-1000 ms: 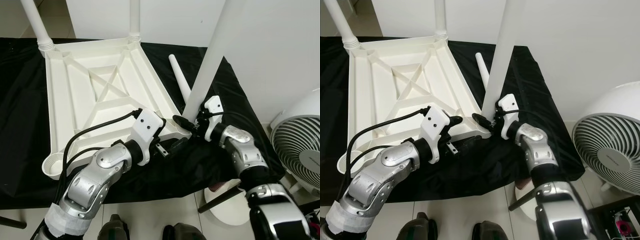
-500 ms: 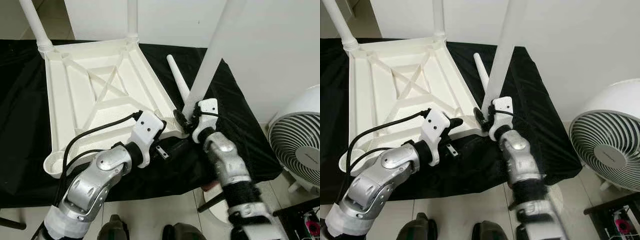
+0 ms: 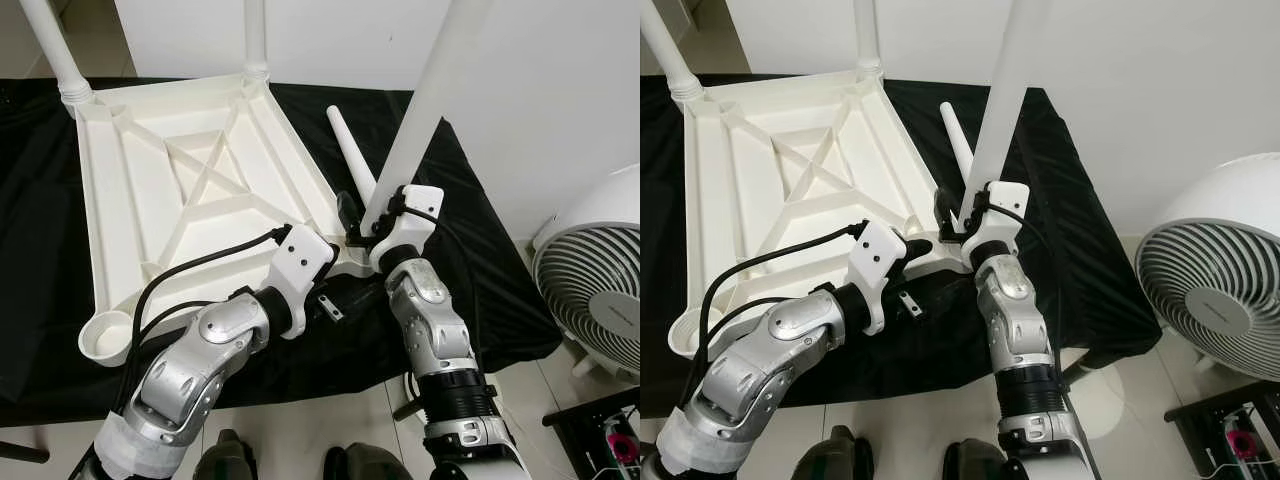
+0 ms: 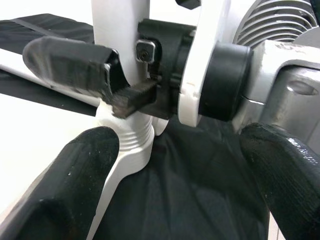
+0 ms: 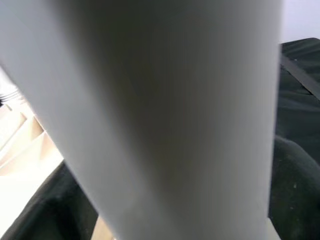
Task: Building children table
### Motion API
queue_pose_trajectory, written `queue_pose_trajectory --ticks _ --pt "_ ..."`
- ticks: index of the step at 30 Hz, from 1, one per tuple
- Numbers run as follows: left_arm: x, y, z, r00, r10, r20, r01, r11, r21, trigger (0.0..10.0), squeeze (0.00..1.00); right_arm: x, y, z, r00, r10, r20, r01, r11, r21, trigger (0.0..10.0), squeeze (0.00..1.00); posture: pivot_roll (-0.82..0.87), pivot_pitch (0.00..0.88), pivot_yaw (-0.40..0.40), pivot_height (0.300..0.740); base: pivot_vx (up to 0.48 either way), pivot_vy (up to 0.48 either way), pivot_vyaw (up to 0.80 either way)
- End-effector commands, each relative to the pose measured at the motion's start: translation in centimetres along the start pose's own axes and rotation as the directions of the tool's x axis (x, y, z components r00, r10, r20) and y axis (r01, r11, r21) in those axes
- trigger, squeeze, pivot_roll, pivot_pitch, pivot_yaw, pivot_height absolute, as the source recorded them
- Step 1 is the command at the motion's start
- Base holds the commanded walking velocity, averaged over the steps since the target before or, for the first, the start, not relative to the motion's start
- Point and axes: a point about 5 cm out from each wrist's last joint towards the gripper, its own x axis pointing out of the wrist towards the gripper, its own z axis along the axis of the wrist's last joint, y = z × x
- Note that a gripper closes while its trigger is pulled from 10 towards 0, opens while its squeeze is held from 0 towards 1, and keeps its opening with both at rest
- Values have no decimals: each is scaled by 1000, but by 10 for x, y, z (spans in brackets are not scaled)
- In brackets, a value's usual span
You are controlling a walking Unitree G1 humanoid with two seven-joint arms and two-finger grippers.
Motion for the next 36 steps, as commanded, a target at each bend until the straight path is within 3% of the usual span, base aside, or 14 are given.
queue_pose_trajectory --ticks 1,3,4,5,16,17,29,36 --pt "0 -2 -4 1000 -9 -17 9 1000 2 10000 0 -6 -1 2 1000 -1 14 1 1000 -15 10000 1000 -7 28 -59 740 0 0 0" --pt "0 -2 -4 1000 -9 -17 9 1000 2 10000 0 -8 -1 2 1000 0 17 0 1000 -17 10000 1000 -6 27 -59 740 0 0 0" --pt "0 -1 -5 1000 -7 -20 7 1000 4 10000 0 -13 -3 3 999 19 28 -18 999 -36 10000 820 -7 28 -61 740 0 0 0" --pt "-1 -1 -5 1000 -3 -22 4 1000 5 10000 0 -19 -7 4 999 31 40 -28 998 -54 10000 0 -8 28 -61 740 0 0 0" --pt "-1 -2 -7 1000 -8 -27 8 1000 2 10000 0 -57 -23 4 994 103 34 -98 988 -118 10000 0 -24 35 -55 740 0 0 0" --pt "-1 -2 -7 1000 -11 -29 11 1000 3 10000 0 -67 -27 2 995 101 22 -97 988 -121 10000 0 -30 39 -51 740 0 0 0" --pt "-2 4 -11 998 15 -56 -13 999 37 10000 0 -86 -38 1 995 103 -8 -103 984 -148 10000 0 -36 45 -41 740 0 0 0" --pt "-4 24 -25 977 152 -149 -137 984 110 10000 0 -108 -48 -4 990 121 -72 -131 981 -142 10000 0 -38 57 -33 740 0 0 0"
